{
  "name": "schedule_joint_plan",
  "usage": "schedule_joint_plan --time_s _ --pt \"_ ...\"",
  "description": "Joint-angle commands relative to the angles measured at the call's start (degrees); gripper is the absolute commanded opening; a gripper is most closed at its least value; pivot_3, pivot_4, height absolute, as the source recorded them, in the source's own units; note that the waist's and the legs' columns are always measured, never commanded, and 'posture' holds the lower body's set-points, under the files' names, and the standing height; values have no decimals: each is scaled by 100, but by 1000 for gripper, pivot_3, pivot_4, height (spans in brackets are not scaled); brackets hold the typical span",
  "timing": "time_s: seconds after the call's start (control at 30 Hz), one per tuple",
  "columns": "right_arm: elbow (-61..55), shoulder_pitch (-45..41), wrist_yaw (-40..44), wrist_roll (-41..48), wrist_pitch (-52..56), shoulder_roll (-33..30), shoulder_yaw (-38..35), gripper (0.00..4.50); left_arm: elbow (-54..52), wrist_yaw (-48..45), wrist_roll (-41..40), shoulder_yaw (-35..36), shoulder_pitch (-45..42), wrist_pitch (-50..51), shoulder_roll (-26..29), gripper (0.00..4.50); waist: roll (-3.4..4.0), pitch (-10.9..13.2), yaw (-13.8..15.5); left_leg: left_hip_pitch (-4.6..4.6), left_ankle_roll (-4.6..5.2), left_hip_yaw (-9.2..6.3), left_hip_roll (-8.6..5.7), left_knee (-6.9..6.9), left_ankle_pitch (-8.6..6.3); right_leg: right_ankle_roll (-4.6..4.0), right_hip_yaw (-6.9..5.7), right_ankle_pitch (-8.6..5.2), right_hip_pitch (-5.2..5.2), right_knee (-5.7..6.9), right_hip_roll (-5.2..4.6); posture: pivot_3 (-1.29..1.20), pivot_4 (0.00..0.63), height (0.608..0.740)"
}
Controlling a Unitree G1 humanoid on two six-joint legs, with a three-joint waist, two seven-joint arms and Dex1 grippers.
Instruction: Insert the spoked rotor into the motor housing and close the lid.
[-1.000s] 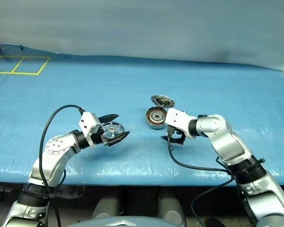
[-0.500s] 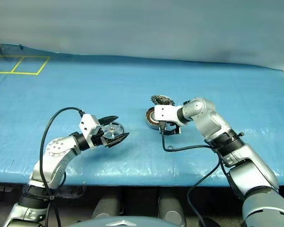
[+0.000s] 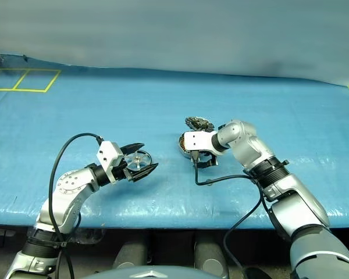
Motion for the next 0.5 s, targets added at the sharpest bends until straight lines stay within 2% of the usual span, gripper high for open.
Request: schedule_joint_plan --time_s 0.03,0.2,0.33,0.5 --pt "168 -87 55 -66 -93 22 -54 3221 -239 17 -28 147 23 -137 29 4500 0 0 2 1 0 0 0 0 0 -1 0 -1 0 0 0 0 150 740" --pt "52 -33 104 -26 -78 23 -126 3221 -265 23 -34 207 64 -131 78 4500 0 0 1 -1 0 -1 -1 -1 0 -1 0 0 0 0 -1 0 150 740" --pt "-380 168 28 32 -31 -8 -221 2349 -276 18 -24 289 93 -117 125 4500 -1 -1 4 -1 0 -2 0 -2 0 -1 -1 0 0 0 0 0 150 740" --pt "-1316 642 -135 58 174 33 -333 2349 -305 44 -14 402 144 -78 210 4500 -1 -1 -8 1 -1 -3 1 -8 -1 6 -4 3 -3 1 1 0 150 740"
